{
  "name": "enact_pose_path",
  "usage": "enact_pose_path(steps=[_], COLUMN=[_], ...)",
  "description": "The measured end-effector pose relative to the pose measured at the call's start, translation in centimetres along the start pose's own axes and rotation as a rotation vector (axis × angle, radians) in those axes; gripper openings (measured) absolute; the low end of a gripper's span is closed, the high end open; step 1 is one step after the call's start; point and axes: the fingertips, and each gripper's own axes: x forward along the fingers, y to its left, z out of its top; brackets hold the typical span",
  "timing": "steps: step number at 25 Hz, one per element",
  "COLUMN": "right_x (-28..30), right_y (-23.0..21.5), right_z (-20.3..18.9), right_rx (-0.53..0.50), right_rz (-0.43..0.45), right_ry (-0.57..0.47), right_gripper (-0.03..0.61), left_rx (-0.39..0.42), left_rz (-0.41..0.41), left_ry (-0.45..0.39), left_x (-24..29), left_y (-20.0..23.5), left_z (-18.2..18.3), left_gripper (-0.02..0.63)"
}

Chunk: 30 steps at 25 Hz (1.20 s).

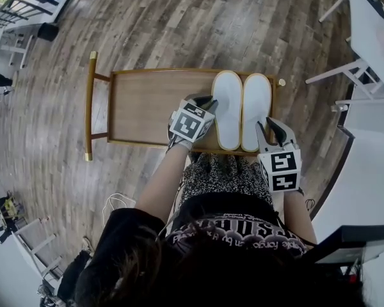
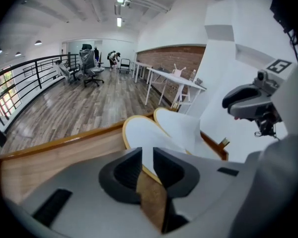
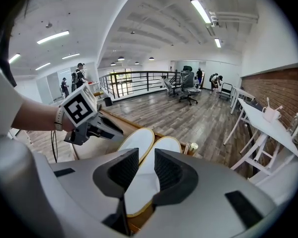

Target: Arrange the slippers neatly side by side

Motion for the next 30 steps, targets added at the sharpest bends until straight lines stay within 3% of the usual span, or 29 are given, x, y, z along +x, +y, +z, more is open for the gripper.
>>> enact_pose_path(steps=[4,6,7,12,15,20,30], right_x=[0.7,0.9,0.9,1.6,1.9,2.2,1.9], right_y=[-0.6,-0.7,-0.5,1.0,1.7,2.7,3.8], right_z=[2.2,3.5,4.1,6.6,7.8,9.1,10.5], right_rx=[0.052,0.081,0.089,0.144,0.177,0.169,0.195], right_rz=[-0.017,-0.05,-0.074,-0.118,-0.128,-0.146,-0.18], right_ry=[-0.062,-0.085,-0.092,-0.138,-0.168,-0.21,-0.246], right_gripper=[0.094,0.067,0.041,0.005,0.005,0.003,0.003], left_rx=[-0.027,-0.003,0.012,0.041,0.053,0.029,0.033], left_rz=[0.005,0.0,0.0,0.012,0.025,0.058,0.039], left_ry=[-0.195,-0.292,-0.331,-0.48,-0.506,-0.482,-0.501], left_x=[-5.3,-8.3,-10.0,-15.8,-17.1,-17.4,-17.7], left_y=[-0.4,-0.7,-0.7,0.5,1.6,3.5,4.4], left_z=[3.9,5.4,5.7,7.2,7.6,6.7,6.1], left_gripper=[0.069,0.054,0.002,0.002,0.002,0.002,0.002])
